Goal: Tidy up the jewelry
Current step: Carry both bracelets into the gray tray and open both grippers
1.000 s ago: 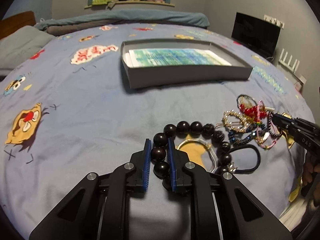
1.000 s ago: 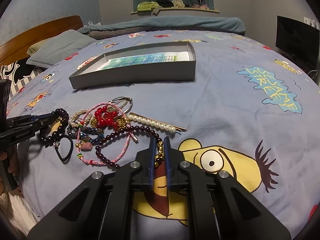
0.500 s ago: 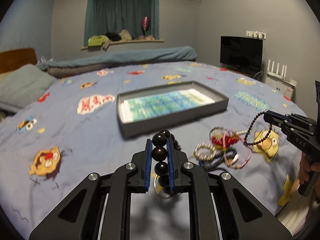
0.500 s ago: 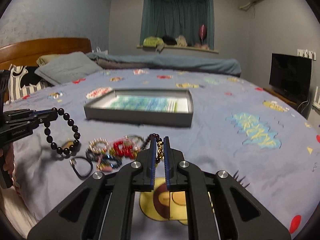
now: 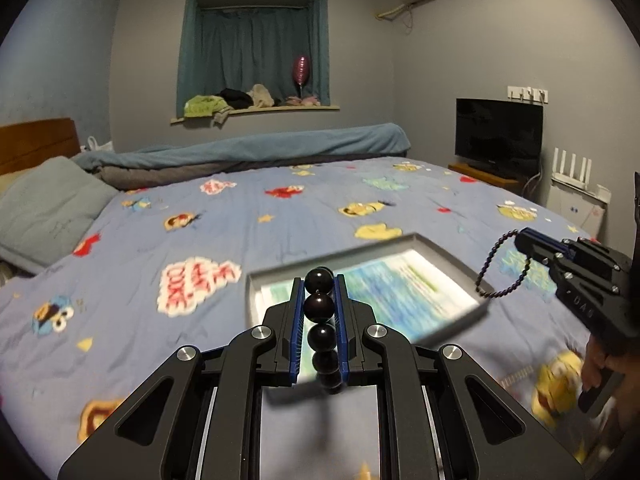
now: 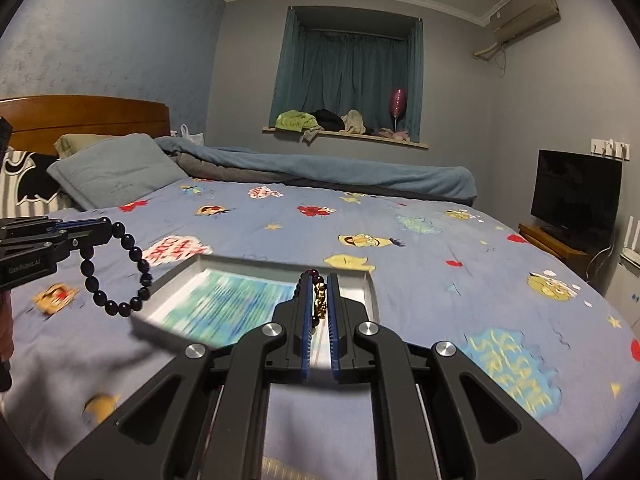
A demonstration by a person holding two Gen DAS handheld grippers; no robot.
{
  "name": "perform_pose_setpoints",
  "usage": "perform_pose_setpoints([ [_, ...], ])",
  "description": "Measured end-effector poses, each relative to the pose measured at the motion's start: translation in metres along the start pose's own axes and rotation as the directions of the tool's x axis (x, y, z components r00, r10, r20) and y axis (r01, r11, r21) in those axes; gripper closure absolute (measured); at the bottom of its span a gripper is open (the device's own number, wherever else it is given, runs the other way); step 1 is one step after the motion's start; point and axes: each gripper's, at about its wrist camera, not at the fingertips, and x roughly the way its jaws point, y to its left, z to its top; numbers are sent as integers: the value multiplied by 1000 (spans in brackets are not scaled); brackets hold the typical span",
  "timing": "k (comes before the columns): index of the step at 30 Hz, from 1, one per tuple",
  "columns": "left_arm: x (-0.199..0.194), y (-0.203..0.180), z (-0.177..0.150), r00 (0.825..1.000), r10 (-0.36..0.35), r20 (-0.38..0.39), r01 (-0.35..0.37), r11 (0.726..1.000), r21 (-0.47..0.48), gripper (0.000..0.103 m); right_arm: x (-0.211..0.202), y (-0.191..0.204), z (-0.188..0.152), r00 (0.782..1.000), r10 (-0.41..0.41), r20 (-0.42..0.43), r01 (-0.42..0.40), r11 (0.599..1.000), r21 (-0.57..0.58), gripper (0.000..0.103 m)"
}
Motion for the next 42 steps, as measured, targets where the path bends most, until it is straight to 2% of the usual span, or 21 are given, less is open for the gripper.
perform_pose_setpoints([
  [6, 59, -2, 16, 1000, 3, -2, -3, 1000, -8, 88, 74, -8, 18, 1000, -20, -12, 20, 999, 47, 96],
  [10, 106, 7, 17, 999, -32, -15, 31, 997, -71, 88, 111, -12, 23, 1000, 1, -21, 0, 997, 72, 96],
  [13, 137, 18, 8, 997, -20, -79, 12, 994, -104, 88, 137, -8, 17, 998, 32, -61, -28, 998, 59, 96],
  [16, 157, 28, -3, 989, 1, -148, -21, 991, -131, 88, 158, -1, 6, 988, 56, -142, -53, 998, 31, 96],
  [20, 165, 36, -11, 982, 20, -187, -49, 987, -150, 88, 171, -3, 3, 979, 18, -204, -12, 999, 30, 96],
  [24, 169, 37, -14, 975, 54, -217, -84, 988, -129, 88, 176, -11, -4, 966, -21, -259, 35, 998, 48, 96],
  [29, 176, 41, -20, 965, 68, -255, -104, 986, -129, 88, 184, -18, -9, 957, -70, -283, 83, 996, 33, 96],
  [35, 182, 50, -25, 953, 46, -299, -103, 979, -177, 88, 188, -16, -12, 948, -76, -309, 85, 996, 15, 96],
  [39, 182, 51, -26, 953, 42, -300, -101, 978, -184, 88, 189, -16, -13, 947, -75, -313, 84, 996, 17, 96],
  [42, 181, 52, -26, 953, 34, -302, -95, 977, -192, 88, 189, -17, -12, 947, -72, -312, 83, 996, 22, 90],
])
